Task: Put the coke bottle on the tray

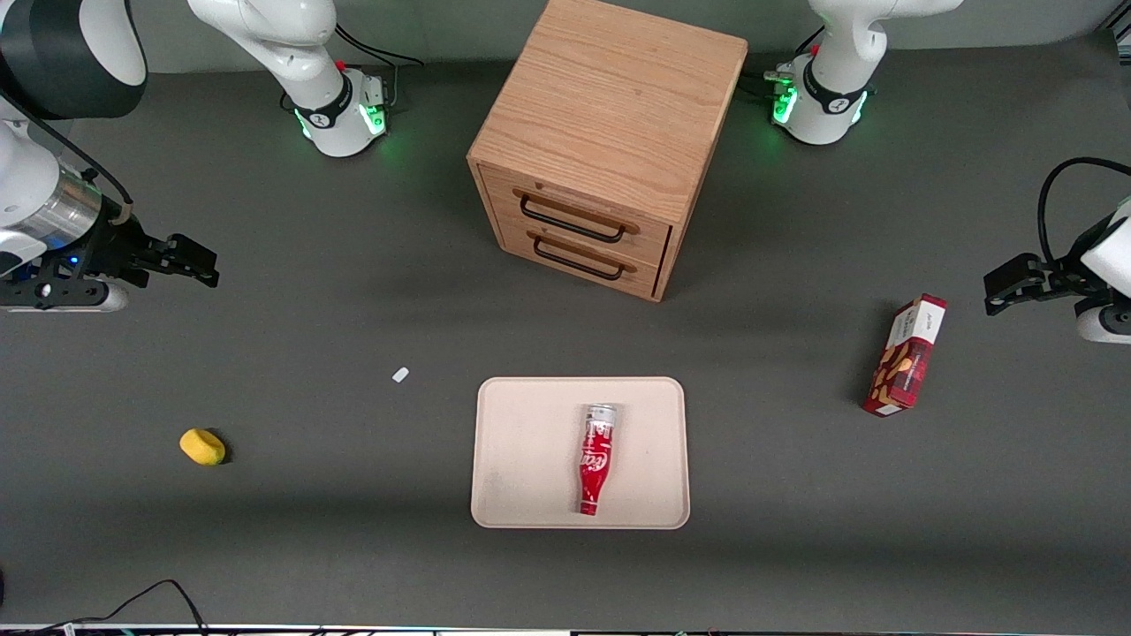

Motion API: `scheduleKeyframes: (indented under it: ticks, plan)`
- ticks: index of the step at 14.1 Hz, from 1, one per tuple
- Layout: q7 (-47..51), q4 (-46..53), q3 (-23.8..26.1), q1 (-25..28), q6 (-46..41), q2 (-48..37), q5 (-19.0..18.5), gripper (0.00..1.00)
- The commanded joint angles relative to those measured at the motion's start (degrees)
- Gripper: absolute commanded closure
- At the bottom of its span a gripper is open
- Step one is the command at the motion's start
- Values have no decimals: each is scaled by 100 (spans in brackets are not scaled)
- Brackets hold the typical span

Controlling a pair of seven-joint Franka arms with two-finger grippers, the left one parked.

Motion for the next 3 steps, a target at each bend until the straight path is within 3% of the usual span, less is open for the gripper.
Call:
scheduleKeyframes:
  ticks: [1,3]
  plan:
    - [34,-89,-6,-21,-19,-79,157,0]
    - [71,-80,3,-30,7,-78,166,0]
